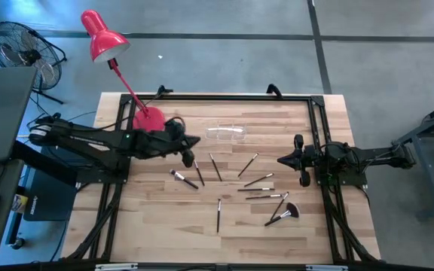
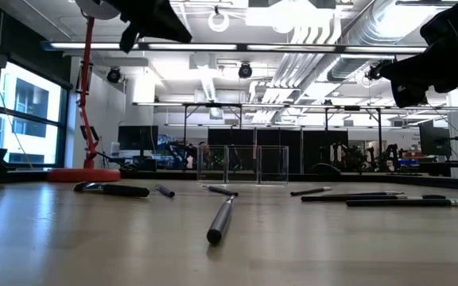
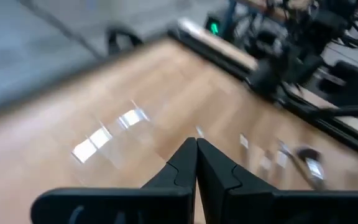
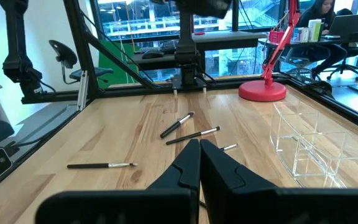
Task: Put items in baskets/containers
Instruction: Put the foundation brush into the transparent organizer
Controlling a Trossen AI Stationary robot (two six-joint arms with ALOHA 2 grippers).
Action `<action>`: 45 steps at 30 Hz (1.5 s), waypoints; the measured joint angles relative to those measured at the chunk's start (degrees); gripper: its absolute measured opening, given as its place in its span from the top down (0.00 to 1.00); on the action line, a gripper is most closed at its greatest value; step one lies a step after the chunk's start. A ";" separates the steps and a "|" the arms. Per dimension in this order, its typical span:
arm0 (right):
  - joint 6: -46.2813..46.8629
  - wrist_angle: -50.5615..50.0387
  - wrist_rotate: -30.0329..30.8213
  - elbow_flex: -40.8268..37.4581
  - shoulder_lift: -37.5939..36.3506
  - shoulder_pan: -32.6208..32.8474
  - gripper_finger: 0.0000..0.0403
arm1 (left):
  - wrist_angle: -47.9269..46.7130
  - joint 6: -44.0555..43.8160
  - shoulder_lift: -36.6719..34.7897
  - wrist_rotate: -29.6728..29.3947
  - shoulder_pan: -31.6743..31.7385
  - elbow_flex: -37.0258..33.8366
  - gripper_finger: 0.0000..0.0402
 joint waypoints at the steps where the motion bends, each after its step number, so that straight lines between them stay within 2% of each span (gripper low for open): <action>1: 0.00 0.00 0.00 0.01 -0.01 -0.01 1.00 | -1.51 -3.84 1.04 1.58 -0.01 0.97 0.99; 5: 0.00 0.02 -0.02 0.01 0.00 0.00 1.00 | -5.63 -18.16 6.14 6.15 -0.02 4.43 0.99; 11: 0.00 0.02 -0.02 0.01 -0.02 0.01 1.00 | -14.67 -37.31 13.05 9.62 -0.91 9.02 0.99; 18: 0.00 0.07 0.00 0.00 0.00 0.00 1.00 | -24.01 -59.70 17.47 7.93 -5.62 12.61 0.99; 25: 0.00 0.07 0.00 0.00 0.00 0.01 1.00 | -34.76 -75.66 18.47 7.86 -9.03 13.10 0.99; 32: 0.00 0.07 0.00 0.01 0.00 -0.01 1.00 | -44.05 -82.87 18.47 14.34 -9.40 13.07 0.99; 42: 0.00 0.04 0.00 0.01 0.00 0.01 1.00 | -46.36 -84.85 18.57 15.37 -9.35 13.07 0.99; 45: 0.01 0.04 -0.02 0.00 0.00 -0.01 1.00 | -46.20 -86.04 20.79 15.93 -9.35 13.01 0.99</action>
